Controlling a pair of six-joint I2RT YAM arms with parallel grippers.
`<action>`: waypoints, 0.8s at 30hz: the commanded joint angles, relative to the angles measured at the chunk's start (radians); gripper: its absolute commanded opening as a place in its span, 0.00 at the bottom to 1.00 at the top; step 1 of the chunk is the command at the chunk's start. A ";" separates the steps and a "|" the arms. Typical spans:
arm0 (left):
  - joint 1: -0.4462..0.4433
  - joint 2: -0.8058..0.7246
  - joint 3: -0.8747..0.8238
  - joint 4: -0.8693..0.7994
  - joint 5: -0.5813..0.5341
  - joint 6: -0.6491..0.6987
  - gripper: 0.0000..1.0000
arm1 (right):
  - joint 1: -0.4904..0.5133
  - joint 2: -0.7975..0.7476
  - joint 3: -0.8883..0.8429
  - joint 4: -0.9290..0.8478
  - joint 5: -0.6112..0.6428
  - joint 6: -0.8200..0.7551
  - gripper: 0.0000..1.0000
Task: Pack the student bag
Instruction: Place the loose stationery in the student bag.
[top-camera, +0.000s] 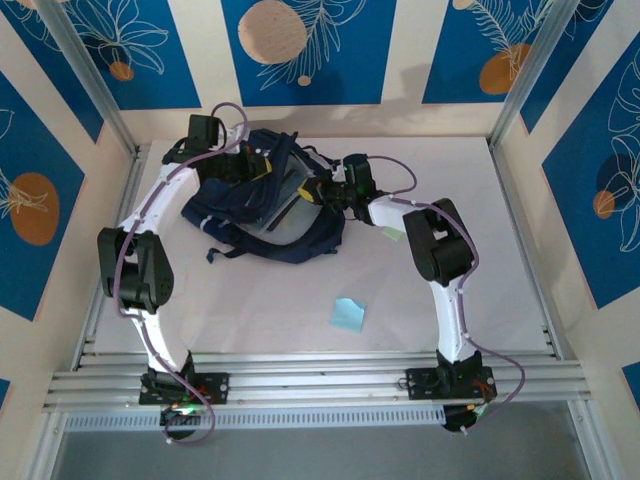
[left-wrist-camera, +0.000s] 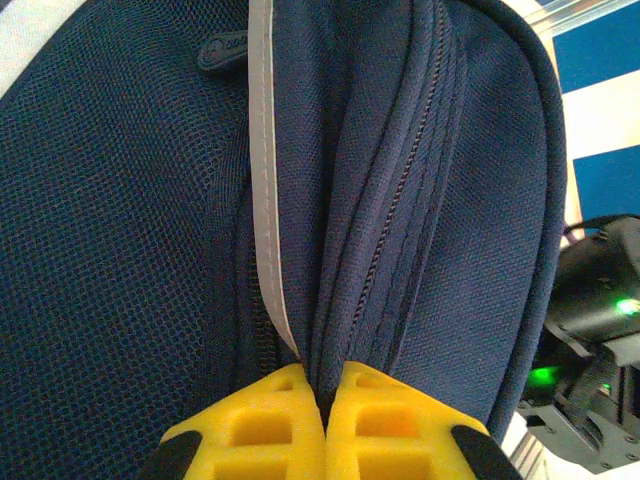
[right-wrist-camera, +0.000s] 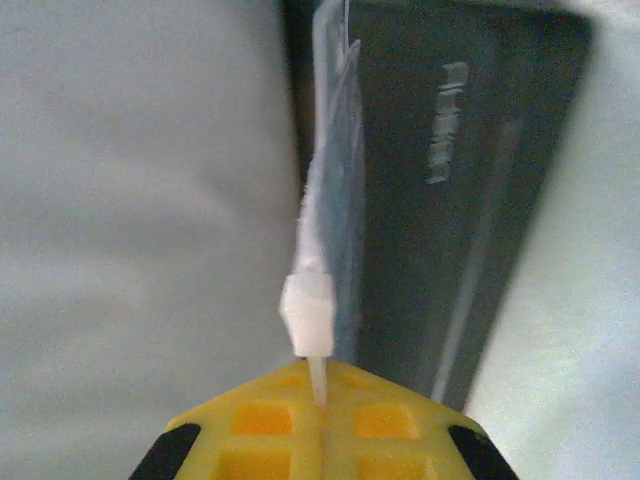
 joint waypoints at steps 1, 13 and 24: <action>0.004 -0.049 0.011 0.068 0.078 -0.009 0.00 | 0.006 0.063 0.094 -0.183 0.071 -0.047 0.00; -0.020 -0.041 0.006 0.053 0.089 -0.002 0.00 | 0.059 0.235 0.505 -0.358 0.121 -0.015 0.00; -0.020 -0.021 -0.010 0.098 0.055 -0.034 0.00 | 0.019 0.058 0.260 -0.345 0.038 -0.128 0.33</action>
